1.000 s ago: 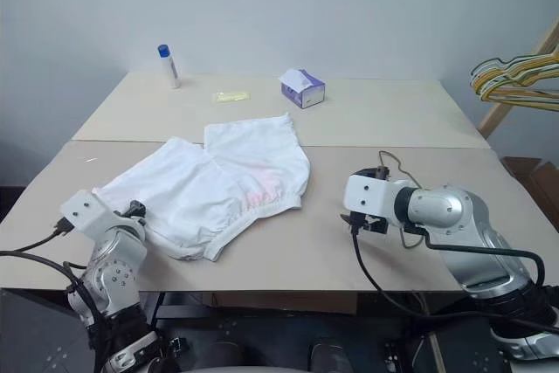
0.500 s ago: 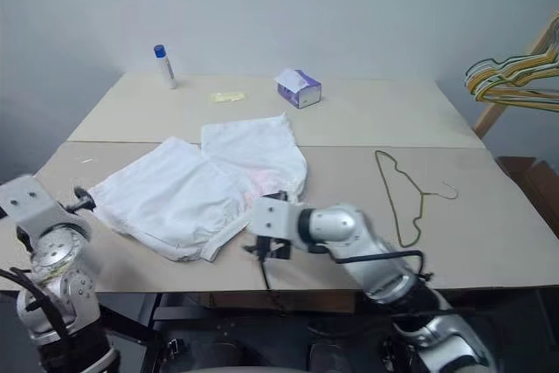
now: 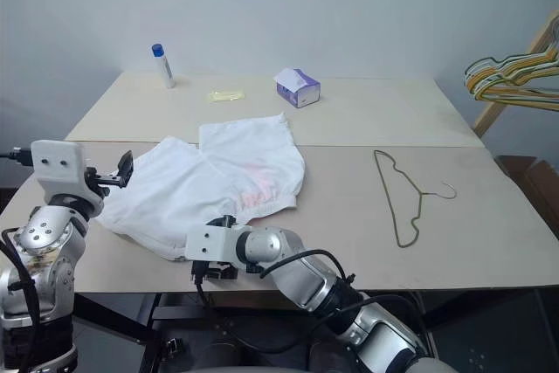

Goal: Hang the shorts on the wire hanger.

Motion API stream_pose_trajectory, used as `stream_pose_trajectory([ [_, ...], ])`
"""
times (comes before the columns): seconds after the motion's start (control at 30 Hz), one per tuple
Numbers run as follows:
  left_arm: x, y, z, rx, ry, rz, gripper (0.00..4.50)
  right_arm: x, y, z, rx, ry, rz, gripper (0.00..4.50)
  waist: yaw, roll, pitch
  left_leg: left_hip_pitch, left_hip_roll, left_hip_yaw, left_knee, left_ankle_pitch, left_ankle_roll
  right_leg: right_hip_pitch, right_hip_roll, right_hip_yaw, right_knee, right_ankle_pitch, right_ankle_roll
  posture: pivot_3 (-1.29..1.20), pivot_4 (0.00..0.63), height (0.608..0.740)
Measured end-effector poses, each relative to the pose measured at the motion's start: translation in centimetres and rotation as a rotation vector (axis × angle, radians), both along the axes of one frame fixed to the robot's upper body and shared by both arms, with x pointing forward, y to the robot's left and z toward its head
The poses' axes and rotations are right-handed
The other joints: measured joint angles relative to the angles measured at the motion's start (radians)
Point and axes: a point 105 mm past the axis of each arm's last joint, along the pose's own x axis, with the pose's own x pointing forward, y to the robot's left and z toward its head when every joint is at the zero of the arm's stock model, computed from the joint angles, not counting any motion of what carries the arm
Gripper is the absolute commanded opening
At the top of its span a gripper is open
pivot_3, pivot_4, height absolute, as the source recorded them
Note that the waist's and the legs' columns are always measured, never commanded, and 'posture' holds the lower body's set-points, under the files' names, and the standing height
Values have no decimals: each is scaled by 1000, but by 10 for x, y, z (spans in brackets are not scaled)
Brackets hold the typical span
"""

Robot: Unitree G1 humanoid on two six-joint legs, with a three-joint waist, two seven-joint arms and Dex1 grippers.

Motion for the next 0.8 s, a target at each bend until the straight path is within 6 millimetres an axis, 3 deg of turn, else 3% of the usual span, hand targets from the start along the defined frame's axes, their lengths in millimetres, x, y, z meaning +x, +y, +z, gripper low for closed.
stream_pose_trajectory([
  [0.33, 3, -4, -7, 19, 26, -23, 4500, 2, 1, -8, -55, -30, -8, 12, -11, 0, 0, 0, 0, 0, 0, 0, 0, -1, 0, 0, 1, 0, 0, 53, 0, 740],
  [0.47, 5, -4, -10, 22, 33, -26, 4500, 1, 1, -10, -74, -49, 1, 12, -15, 0, 0, 0, 0, 0, 0, 0, 0, -1, 0, 0, 1, 0, 0, 49, 0, 740],
  [0.57, 7, -6, -12, 33, 36, -42, 4500, 5, -11, -13, -101, -100, 15, 12, -14, 0, 0, 0, 0, 0, 0, 0, 0, 0, 0, 0, 1, -1, 0, 42, 0, 740],
  [0.8, 8, -17, -12, 37, 60, -145, 4500, 28, -88, -5, -232, -185, 41, 12, -15, 1, 1, -1, 0, 0, 0, 0, 0, 0, 0, -1, 0, -1, 1, 16, 0, 740],
])
